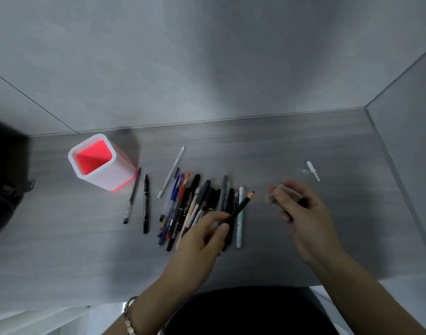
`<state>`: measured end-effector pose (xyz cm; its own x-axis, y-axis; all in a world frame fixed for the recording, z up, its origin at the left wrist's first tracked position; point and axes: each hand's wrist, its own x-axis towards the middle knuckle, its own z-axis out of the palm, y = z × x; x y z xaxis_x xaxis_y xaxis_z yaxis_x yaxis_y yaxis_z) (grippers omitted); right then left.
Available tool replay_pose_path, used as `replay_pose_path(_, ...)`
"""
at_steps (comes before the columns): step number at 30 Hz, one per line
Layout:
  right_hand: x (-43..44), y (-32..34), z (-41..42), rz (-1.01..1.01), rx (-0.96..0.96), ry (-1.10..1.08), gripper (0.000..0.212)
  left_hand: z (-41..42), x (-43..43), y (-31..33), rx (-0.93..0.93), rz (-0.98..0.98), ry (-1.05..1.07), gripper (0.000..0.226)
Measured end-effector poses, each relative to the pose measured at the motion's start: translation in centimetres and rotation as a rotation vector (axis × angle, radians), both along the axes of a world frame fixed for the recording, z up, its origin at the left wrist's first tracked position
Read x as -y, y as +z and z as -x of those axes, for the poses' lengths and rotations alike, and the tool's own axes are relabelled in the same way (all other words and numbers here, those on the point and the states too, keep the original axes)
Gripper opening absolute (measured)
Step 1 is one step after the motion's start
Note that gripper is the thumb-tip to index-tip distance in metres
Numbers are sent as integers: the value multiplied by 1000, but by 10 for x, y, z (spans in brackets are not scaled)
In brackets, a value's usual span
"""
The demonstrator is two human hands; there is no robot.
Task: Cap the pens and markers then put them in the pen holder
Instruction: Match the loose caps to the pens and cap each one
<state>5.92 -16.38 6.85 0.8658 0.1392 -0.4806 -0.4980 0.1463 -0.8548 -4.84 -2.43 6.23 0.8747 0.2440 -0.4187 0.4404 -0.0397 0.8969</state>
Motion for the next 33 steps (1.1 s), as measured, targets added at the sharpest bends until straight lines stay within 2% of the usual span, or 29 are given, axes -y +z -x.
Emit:
replay_pose_path(8,-2,2,3,-41,37,-31,19,0,3,11,-12,-74,-46,26)
replay_pose_path(13,-2,0,7,5,72,12,20,2,2,17,-3,-133,-59,27)
replay_pose_path(18,1,-1,5,-17,96,-55,22,5,5,18,-35,-139,-50,26)
replay_pose_path(26,-7,-3,18,16,88,126,19,5,8,23,-32,-244,-85,22)
replay_pose_path(28,-8,-4,18,-5,95,126,20,2,8,25,-59,-75,-44,20)
replay_pose_path(31,-8,-1,12,-46,125,186,35,-1,7,28,-191,564,79,22)
replay_pose_path(32,-9,1,9,-34,132,214,38,-1,6,27,-203,675,88,21)
replay_pose_path(33,-10,2,7,-3,142,235,34,-1,7,24,-200,666,76,20)
